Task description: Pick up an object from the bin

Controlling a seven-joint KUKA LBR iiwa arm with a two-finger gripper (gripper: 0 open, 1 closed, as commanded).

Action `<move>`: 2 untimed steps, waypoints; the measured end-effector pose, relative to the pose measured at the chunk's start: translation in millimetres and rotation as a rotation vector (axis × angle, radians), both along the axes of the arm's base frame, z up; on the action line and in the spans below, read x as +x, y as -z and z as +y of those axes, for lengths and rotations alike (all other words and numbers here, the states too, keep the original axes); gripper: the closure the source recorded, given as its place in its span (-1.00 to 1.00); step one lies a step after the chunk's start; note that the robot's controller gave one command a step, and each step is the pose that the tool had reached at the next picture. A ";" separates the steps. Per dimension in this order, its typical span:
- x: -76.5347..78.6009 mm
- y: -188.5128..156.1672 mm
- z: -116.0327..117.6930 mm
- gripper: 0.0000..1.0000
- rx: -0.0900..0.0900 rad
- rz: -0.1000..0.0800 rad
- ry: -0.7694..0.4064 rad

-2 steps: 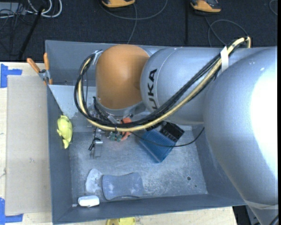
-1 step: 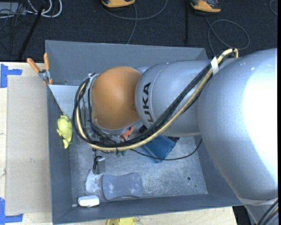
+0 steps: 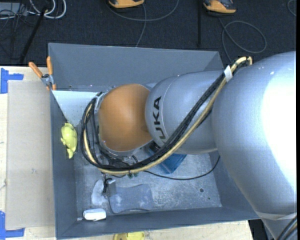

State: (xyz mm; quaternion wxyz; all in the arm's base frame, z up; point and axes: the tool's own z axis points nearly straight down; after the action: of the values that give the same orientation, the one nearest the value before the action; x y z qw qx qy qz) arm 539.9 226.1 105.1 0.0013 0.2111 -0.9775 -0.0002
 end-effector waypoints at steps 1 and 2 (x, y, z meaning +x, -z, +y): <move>-5.4 -7.1 6.7 -1.00 0.001 -0.004 -0.171; -12.2 36.1 2.2 -1.00 0.001 -0.001 -0.495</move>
Offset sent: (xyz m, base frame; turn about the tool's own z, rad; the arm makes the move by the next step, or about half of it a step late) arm -0.0124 0.0016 -0.0351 -0.4953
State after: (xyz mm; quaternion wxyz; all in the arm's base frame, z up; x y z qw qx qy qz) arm 527.8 228.3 69.0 0.0008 0.4443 -0.8959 -0.0004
